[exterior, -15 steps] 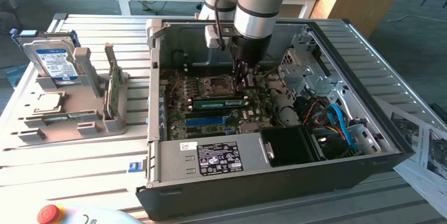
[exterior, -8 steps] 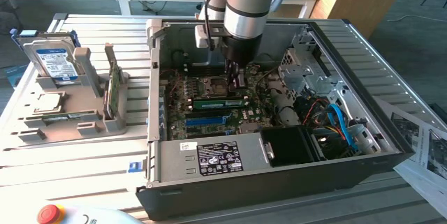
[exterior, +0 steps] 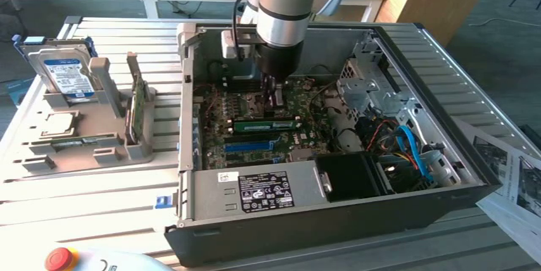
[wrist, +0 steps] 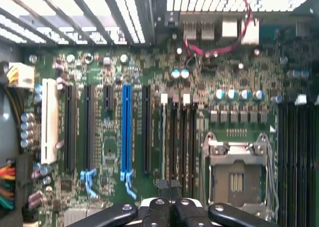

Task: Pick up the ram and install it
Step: 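Press down the ram until it locks into place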

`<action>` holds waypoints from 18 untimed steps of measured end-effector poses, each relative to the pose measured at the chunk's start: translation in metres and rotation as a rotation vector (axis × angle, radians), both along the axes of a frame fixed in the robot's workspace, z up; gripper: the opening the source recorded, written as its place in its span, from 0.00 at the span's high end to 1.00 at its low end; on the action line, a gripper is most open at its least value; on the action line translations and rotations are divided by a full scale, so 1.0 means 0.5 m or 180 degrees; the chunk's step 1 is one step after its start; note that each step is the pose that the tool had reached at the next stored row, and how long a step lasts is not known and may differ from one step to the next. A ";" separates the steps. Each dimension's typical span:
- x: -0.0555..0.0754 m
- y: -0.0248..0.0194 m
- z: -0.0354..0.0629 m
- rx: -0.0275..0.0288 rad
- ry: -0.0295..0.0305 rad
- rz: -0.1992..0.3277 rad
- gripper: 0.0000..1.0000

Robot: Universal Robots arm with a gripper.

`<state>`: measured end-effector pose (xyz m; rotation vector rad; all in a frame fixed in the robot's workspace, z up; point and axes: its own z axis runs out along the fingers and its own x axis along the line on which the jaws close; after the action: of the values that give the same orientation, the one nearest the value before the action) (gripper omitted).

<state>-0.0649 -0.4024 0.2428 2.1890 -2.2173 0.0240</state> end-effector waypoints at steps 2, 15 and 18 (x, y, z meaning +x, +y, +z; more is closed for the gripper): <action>-0.009 0.0001 0.000 -0.0001 0.0000 0.0000 0.90; -0.013 -0.0079 0.000 -0.0003 0.0000 0.0000 0.90; -0.013 -0.0080 0.000 -0.0003 0.0000 0.0000 0.90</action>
<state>-0.0716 -0.4064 0.2427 2.1885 -2.2167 0.0251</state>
